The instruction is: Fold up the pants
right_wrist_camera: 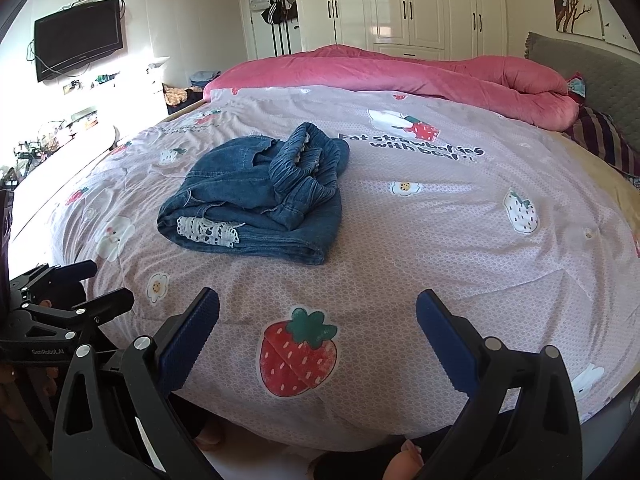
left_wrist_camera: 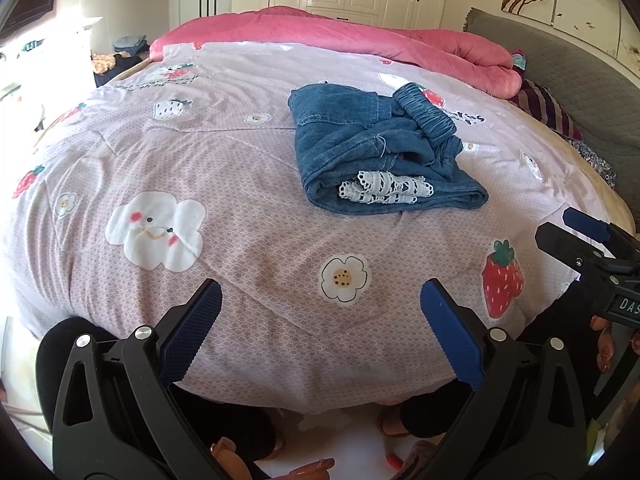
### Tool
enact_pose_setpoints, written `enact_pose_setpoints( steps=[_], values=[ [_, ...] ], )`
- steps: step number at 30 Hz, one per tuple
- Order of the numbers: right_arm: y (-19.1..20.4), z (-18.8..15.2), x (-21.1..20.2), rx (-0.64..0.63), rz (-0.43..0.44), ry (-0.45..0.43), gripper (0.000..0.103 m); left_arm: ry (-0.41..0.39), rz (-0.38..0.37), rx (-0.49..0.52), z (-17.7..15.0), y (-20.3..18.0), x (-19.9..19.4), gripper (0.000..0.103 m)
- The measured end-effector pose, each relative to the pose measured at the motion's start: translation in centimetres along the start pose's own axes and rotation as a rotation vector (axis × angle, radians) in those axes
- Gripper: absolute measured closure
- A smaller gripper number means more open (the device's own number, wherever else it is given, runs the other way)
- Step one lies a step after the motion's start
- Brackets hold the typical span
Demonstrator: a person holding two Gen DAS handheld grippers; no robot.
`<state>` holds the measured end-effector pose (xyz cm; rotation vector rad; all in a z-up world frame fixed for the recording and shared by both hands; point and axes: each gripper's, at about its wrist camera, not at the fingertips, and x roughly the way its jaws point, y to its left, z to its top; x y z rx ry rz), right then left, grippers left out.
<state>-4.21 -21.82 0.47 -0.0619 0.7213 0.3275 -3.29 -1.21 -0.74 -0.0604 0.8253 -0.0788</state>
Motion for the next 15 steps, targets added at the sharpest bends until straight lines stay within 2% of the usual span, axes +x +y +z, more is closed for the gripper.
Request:
enact_pose_setpoints(
  steps=[15],
  values=[
    [0.0, -0.01, 0.02, -0.004, -0.005, 0.002, 0.005, 0.009, 0.008, 0.004, -0.12, -0.09, 0.2, 0.01]
  ],
)
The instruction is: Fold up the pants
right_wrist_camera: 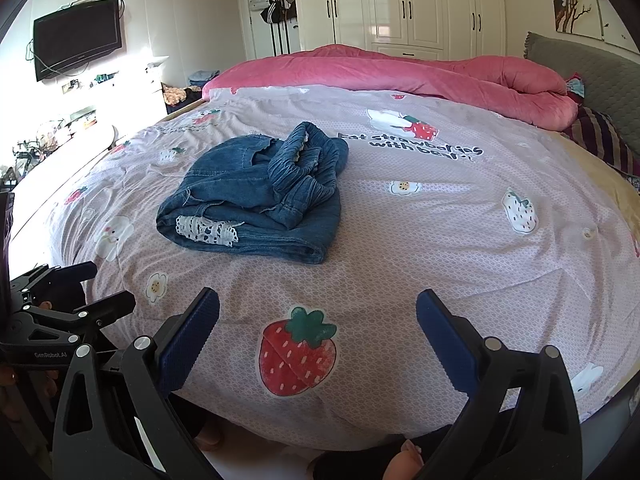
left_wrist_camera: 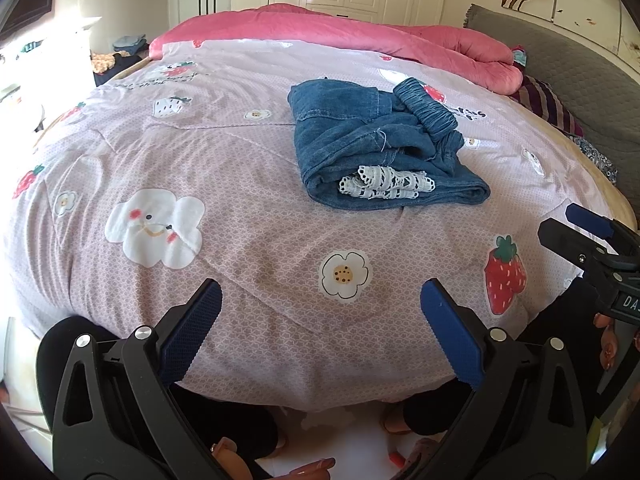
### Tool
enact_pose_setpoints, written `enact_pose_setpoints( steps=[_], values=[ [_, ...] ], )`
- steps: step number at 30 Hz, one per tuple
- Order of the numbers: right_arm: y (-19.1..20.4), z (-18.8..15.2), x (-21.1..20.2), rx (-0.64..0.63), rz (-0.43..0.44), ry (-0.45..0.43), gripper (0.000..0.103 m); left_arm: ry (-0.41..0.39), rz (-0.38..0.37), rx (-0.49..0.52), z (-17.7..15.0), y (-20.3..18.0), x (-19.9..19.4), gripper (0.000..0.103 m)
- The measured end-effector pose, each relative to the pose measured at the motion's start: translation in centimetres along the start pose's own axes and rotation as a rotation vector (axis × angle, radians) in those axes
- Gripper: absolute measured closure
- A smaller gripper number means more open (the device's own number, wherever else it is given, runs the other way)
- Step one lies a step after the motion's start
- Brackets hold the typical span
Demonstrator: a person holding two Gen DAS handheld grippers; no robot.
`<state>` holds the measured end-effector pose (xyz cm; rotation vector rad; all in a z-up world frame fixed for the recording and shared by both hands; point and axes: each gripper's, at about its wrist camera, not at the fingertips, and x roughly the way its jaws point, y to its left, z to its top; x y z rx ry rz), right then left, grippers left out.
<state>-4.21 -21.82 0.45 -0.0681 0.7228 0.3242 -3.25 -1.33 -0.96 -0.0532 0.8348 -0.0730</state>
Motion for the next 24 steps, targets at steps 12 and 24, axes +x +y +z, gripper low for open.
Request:
enact_pose_setpoints(
  steps=[12, 24],
  values=[
    [0.01, -0.19, 0.23, 0.004, -0.009, 0.01, 0.005, 0.007, 0.016, -0.001, -0.02, 0.17, 0.21, 0.01],
    [-0.1, -0.23, 0.53, 0.003, -0.013, 0.016, 0.005, 0.015, 0.072, 0.012, -0.15, 0.09, 0.91, 0.01]
  ],
)
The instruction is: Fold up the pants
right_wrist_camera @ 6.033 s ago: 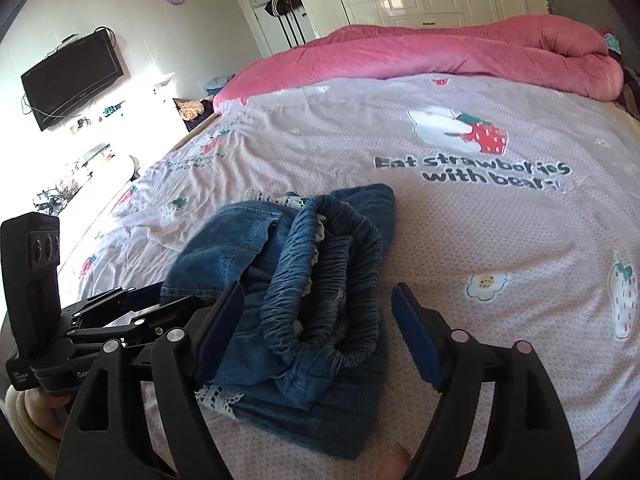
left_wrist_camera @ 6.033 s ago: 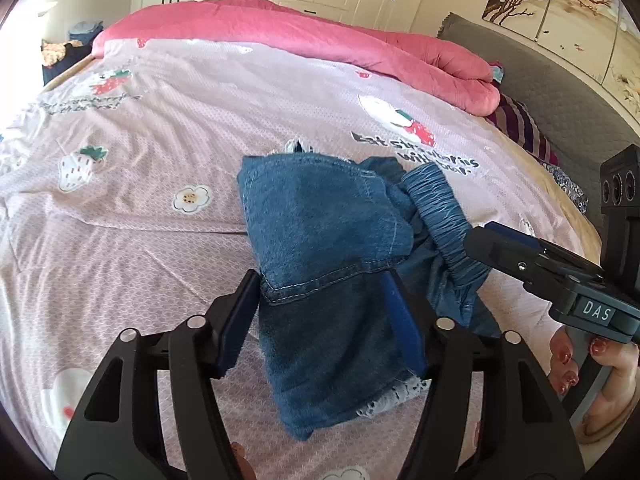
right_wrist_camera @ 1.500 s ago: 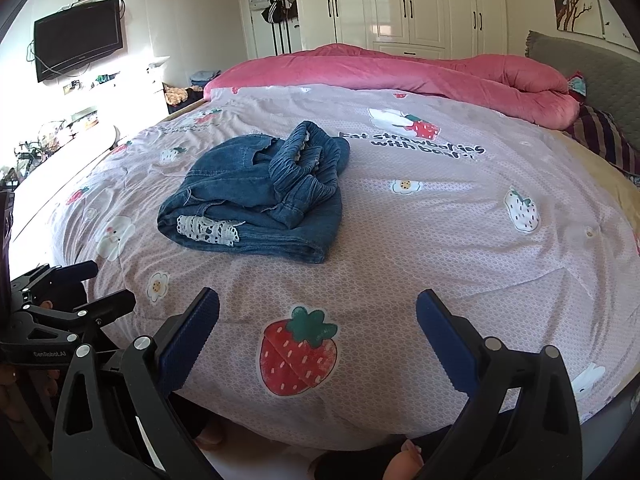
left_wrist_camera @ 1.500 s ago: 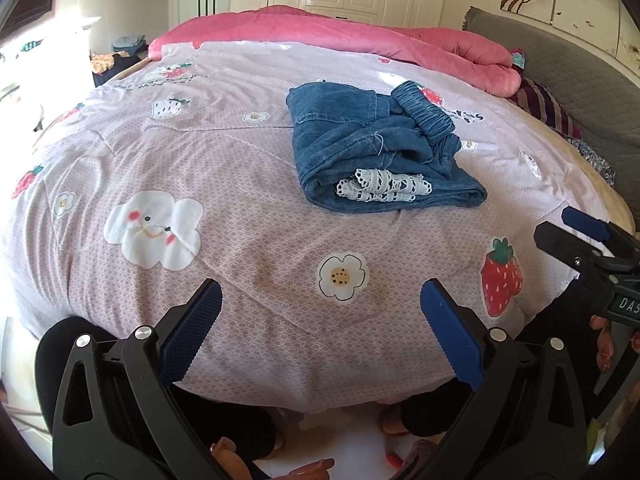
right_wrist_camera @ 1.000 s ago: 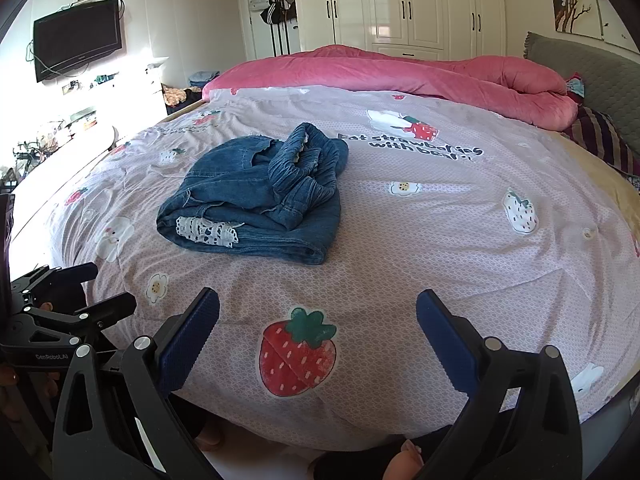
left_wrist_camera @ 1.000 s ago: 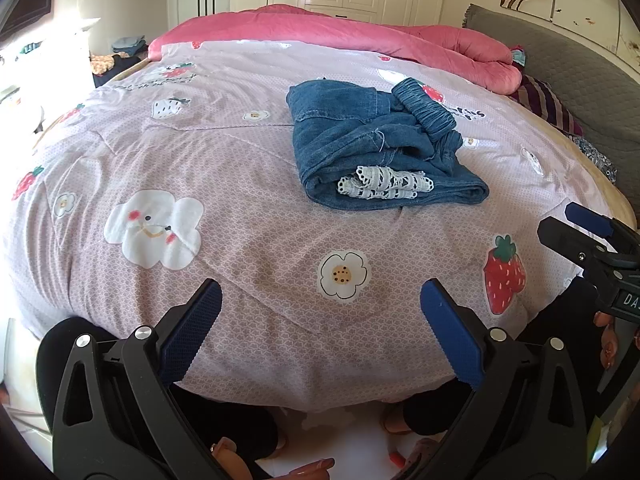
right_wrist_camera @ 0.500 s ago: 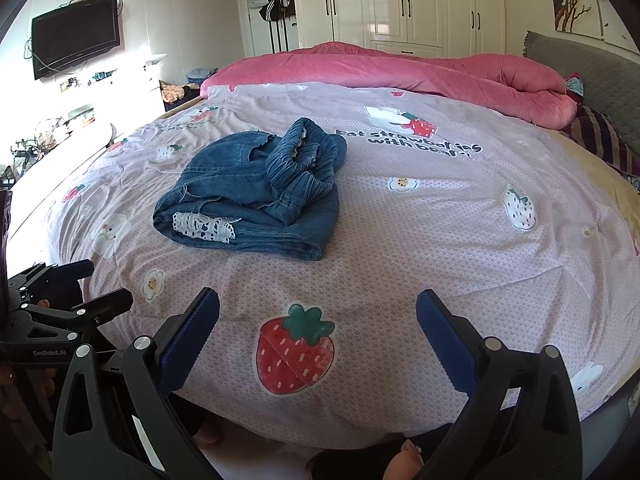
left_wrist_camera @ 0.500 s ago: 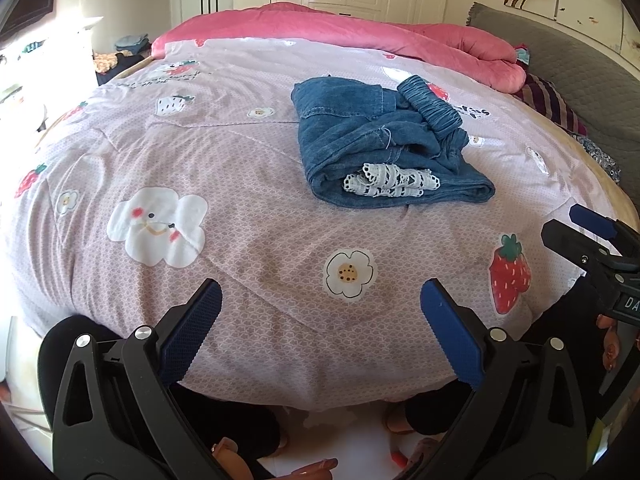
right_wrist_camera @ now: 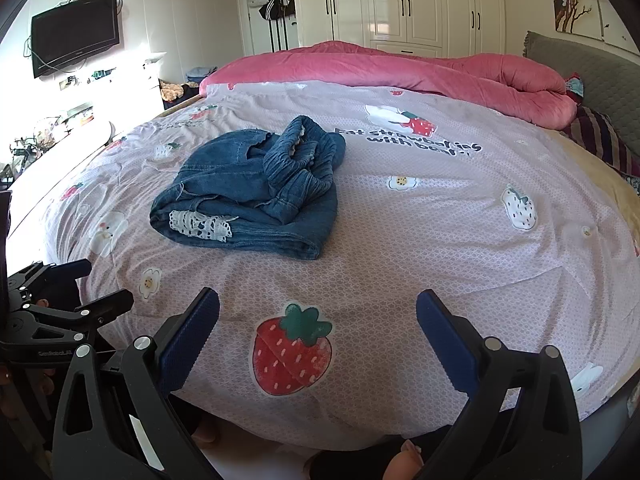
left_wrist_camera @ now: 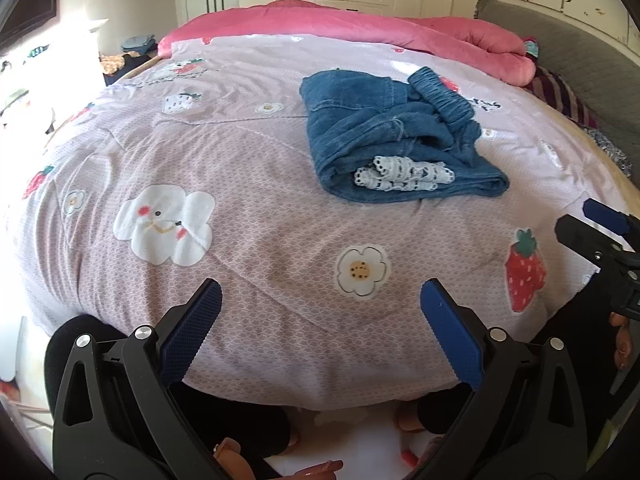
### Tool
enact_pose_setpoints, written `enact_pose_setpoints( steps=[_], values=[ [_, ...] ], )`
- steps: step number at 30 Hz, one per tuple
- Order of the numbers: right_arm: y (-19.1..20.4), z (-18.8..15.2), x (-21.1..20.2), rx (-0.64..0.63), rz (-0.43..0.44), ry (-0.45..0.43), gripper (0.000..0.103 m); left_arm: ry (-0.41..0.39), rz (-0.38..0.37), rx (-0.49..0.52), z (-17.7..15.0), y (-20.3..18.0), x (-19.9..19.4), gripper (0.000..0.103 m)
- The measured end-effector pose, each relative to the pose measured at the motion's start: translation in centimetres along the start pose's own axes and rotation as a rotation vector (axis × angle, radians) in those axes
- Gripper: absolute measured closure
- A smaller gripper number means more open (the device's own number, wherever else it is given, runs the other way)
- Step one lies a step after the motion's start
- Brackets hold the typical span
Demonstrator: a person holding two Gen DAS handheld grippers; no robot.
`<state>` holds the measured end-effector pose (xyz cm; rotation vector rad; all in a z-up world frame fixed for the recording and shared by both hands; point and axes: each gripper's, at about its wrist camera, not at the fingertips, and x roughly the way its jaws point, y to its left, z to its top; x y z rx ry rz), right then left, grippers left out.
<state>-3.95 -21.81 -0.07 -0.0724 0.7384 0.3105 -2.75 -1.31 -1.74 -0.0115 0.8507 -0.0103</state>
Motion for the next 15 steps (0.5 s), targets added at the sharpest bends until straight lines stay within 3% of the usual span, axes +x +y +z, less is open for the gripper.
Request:
enact_pose_setpoints(
  steps=[6, 12, 15],
  values=[
    [-0.9, 0.0, 0.9, 0.012, -0.01, 0.013, 0.005, 0.006, 0.044, -0.014, 0.3, 0.5, 0.5, 0.01],
    [-3.2, 0.5, 2.2, 0.04, -0.044, 0.019, 0.005, 0.024, 0.022, -0.042, 1.2, 1.8, 1.3, 0.01],
    [-6.0, 1.4, 3.1, 0.084, -0.085, 0.021, 0.005, -0.02, 0.029, -0.057, 2.7, 3.3, 1.2, 0.01]
  ],
)
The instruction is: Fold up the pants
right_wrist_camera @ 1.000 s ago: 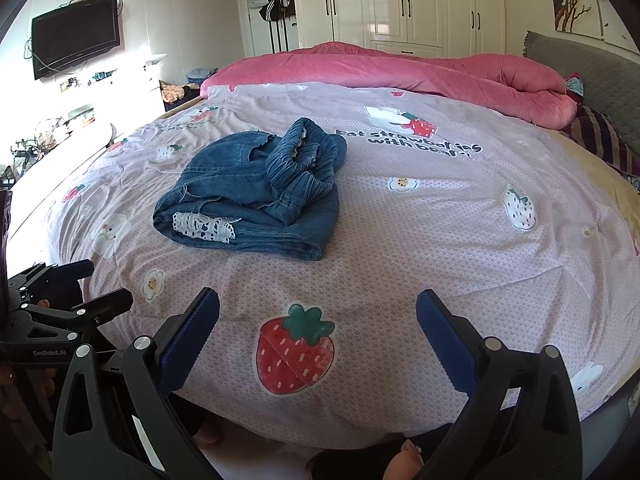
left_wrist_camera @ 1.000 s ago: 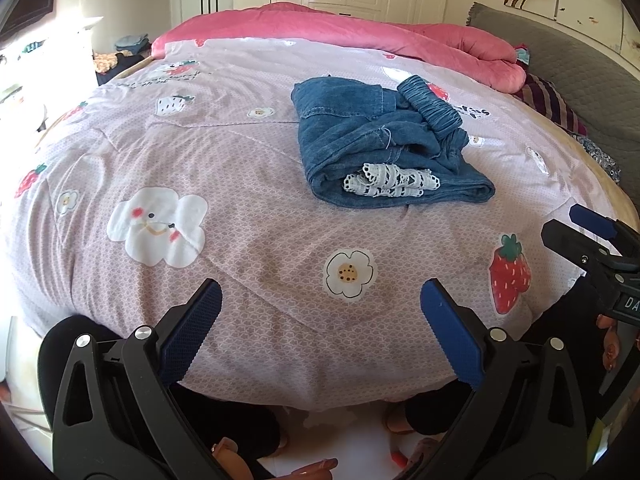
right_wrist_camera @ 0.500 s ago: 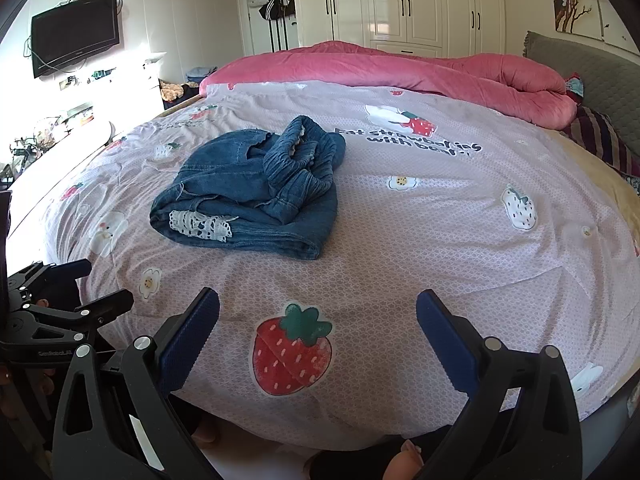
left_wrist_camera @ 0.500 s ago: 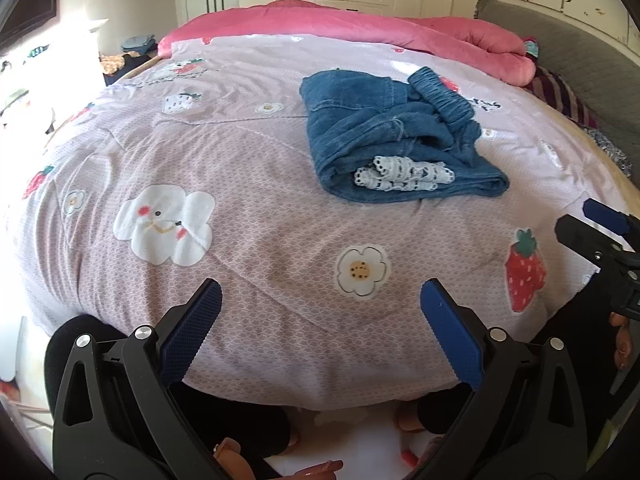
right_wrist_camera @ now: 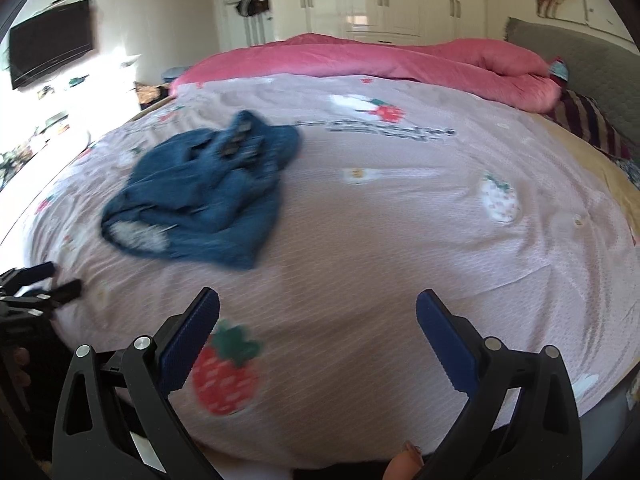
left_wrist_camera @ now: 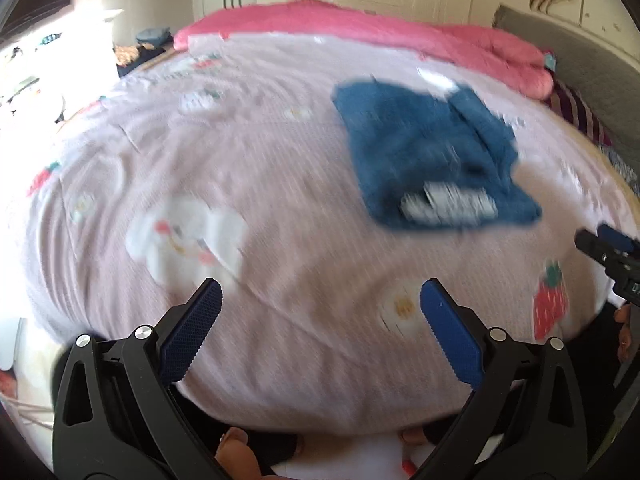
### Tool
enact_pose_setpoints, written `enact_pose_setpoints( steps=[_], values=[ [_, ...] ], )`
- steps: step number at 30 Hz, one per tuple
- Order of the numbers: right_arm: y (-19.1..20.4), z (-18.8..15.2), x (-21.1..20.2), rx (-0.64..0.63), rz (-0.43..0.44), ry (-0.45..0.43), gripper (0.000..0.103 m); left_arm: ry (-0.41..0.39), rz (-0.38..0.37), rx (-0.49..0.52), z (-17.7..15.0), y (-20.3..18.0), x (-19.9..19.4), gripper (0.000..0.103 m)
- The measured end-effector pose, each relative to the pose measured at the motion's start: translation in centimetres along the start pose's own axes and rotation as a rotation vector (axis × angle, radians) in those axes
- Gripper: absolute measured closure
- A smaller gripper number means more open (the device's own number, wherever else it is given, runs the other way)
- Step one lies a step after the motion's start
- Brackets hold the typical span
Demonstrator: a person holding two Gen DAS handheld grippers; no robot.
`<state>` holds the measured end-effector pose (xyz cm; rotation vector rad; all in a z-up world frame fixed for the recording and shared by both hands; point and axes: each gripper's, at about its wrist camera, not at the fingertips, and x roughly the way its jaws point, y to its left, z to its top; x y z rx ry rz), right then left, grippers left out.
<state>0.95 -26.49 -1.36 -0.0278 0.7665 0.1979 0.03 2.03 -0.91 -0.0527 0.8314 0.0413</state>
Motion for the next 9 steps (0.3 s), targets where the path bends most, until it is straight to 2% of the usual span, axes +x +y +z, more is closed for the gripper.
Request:
enact_pose_setpoints(
  steps=[3, 5, 8, 9],
  values=[
    [-4.1, 2.1, 1.3, 0.07, -0.079, -0.011, 0.005, -0.005, 0.011, -0.034, 2.9, 3.0, 1.3, 0.009],
    [-7.1, 3.6, 2.2, 0.097, -0.149, -0.016, 0.005, 0.04, 0.082, -0.052, 5.5, 6.3, 4.2, 0.009],
    [-13.8, 7.1, 5.0, 0.155, -0.321, 0.008, 0.005, 0.082, 0.209, -0.056, 8.8, 10.9, 8.8, 0.009],
    [-15.3, 7.9, 5.8, 0.175, -0.357, 0.019, 0.005, 0.096, 0.216, -0.066, 9.6, 12.0, 9.9, 0.009]
  ],
)
